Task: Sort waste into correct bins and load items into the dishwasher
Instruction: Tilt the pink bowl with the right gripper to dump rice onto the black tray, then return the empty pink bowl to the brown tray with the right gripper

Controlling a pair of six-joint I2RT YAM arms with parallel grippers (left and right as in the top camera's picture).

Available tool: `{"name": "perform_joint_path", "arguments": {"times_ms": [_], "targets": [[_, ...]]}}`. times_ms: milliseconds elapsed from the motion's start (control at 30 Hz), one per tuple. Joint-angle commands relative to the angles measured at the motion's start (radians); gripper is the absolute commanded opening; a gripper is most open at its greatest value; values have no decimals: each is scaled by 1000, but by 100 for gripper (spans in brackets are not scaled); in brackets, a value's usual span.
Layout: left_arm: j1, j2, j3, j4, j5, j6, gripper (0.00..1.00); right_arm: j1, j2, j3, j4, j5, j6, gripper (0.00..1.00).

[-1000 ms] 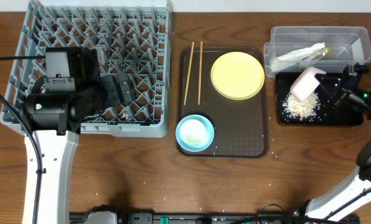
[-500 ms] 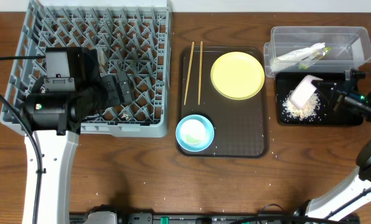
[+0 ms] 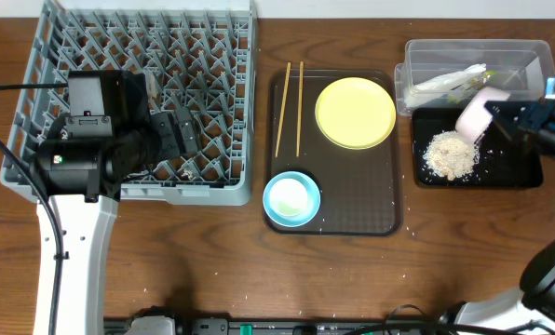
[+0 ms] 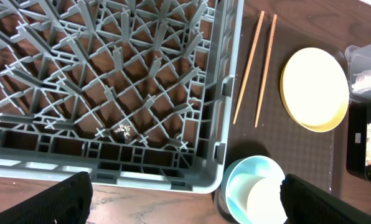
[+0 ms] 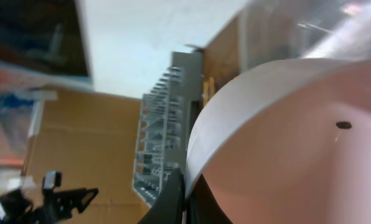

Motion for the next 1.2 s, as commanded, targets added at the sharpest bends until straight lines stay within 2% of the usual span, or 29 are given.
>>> {"name": "perform_joint_path", "arguments": {"times_ms": [0, 100, 367, 467, 833, 1167], "targets": [[4, 4, -3, 0, 12, -10, 98, -5, 20, 4, -4, -169, -98, 1], [4, 4, -3, 0, 12, -10, 98, -5, 61, 4, -2, -272, -114, 1], [4, 4, -3, 0, 12, -10, 98, -5, 142, 4, -39, -270, -72, 1], [4, 4, -3, 0, 12, -10, 98, -12, 138, 4, -11, -272, 17, 1], [4, 4, -3, 0, 12, -10, 98, -18, 131, 4, 10, -245, 11, 1], [4, 4, -3, 0, 12, -10, 98, -18, -52, 4, -74, 69, 10, 1]]}}
